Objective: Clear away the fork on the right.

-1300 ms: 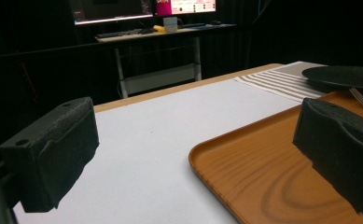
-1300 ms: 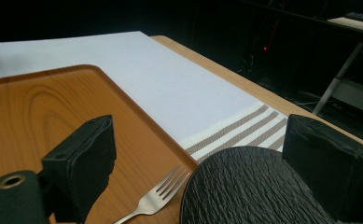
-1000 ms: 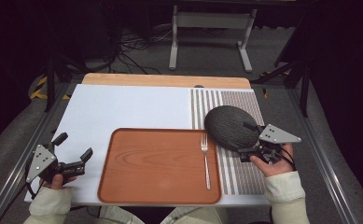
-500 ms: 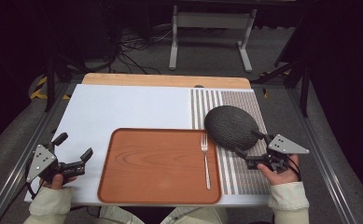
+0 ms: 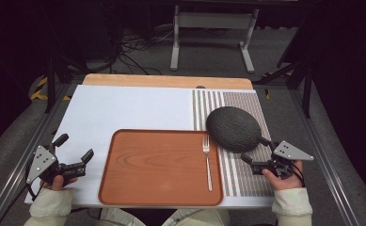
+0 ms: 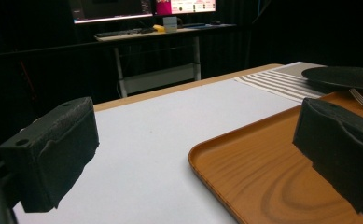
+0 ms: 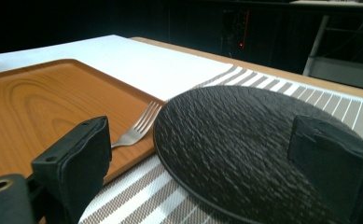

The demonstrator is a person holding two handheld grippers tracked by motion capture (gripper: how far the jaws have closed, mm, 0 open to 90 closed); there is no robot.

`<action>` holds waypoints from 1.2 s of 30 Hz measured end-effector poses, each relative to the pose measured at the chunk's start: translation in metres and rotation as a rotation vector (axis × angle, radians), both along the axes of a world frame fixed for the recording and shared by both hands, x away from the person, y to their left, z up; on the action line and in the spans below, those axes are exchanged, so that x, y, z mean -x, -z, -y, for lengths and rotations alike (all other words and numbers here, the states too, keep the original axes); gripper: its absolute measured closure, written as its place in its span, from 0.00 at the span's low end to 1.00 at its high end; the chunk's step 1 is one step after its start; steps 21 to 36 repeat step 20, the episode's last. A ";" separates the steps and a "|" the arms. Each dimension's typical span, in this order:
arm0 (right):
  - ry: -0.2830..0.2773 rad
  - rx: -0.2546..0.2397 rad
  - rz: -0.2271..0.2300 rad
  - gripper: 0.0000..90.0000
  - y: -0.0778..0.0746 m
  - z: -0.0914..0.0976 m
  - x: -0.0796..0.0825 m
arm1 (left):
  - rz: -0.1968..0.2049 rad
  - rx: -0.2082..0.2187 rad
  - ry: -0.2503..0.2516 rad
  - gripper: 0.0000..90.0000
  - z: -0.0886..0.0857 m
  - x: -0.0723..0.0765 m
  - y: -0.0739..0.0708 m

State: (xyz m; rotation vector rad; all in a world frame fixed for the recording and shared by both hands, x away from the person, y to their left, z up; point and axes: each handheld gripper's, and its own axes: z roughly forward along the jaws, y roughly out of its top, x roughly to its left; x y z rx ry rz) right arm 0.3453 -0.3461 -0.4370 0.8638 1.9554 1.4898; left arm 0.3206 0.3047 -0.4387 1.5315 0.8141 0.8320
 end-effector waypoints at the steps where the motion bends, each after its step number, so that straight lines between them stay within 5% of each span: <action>1: 0.003 -0.002 -0.003 0.08 0.001 0.000 0.000 | 0.000 0.001 0.001 0.01 0.000 0.000 0.000; 13: 0.021 -0.003 -0.066 0.08 0.014 0.000 -0.003 | -0.006 0.002 0.001 0.01 -0.001 -0.001 0.001; 36: 0.029 -0.015 -0.065 0.08 0.014 0.001 -0.003 | -0.005 0.002 -0.007 0.01 -0.001 -0.002 0.002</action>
